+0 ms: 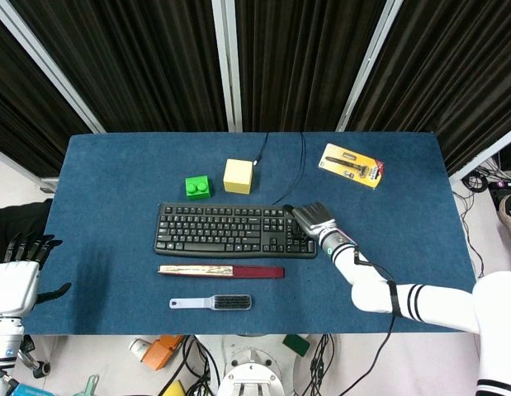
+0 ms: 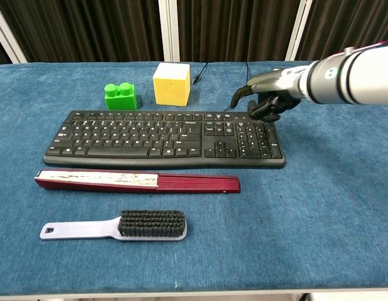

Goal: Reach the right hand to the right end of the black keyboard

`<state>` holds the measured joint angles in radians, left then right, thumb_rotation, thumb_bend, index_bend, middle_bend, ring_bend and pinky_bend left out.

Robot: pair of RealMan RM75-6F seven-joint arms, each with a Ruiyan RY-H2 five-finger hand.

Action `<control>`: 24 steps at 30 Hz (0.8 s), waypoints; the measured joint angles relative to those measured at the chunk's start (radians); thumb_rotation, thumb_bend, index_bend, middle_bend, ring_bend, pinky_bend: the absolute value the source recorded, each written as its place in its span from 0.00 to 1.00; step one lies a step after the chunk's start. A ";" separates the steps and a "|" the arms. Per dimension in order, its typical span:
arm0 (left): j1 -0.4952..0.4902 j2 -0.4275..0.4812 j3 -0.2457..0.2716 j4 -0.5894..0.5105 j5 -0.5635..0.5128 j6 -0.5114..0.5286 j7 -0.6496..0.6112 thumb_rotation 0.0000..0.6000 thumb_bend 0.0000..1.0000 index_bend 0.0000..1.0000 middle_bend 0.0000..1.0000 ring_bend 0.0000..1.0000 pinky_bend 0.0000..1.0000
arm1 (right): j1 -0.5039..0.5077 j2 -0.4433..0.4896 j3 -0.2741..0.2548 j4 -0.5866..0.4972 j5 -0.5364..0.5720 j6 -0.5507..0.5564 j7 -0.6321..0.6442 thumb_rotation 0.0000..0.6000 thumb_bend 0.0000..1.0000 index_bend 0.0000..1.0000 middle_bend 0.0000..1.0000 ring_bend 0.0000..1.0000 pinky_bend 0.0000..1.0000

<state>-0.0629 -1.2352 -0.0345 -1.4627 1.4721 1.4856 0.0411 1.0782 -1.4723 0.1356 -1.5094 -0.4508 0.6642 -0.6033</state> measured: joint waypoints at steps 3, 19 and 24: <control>0.000 0.000 -0.001 -0.001 -0.003 -0.002 0.003 1.00 0.06 0.23 0.16 0.09 0.01 | 0.030 -0.014 -0.023 0.014 0.036 -0.003 -0.005 0.53 1.00 0.21 0.92 1.00 1.00; 0.008 0.004 -0.002 -0.006 -0.009 0.007 0.008 1.00 0.06 0.23 0.16 0.09 0.01 | 0.076 -0.026 -0.070 0.034 0.032 0.009 0.051 0.53 1.00 0.21 0.92 1.00 1.00; 0.007 0.006 -0.005 -0.006 -0.002 0.015 0.004 1.00 0.06 0.23 0.16 0.09 0.01 | 0.041 0.052 -0.071 -0.065 -0.042 0.118 0.066 0.53 0.99 0.15 0.92 1.00 1.00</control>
<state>-0.0557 -1.2287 -0.0395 -1.4692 1.4700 1.5009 0.0450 1.1188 -1.4205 0.0650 -1.5744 -0.4925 0.7818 -0.5377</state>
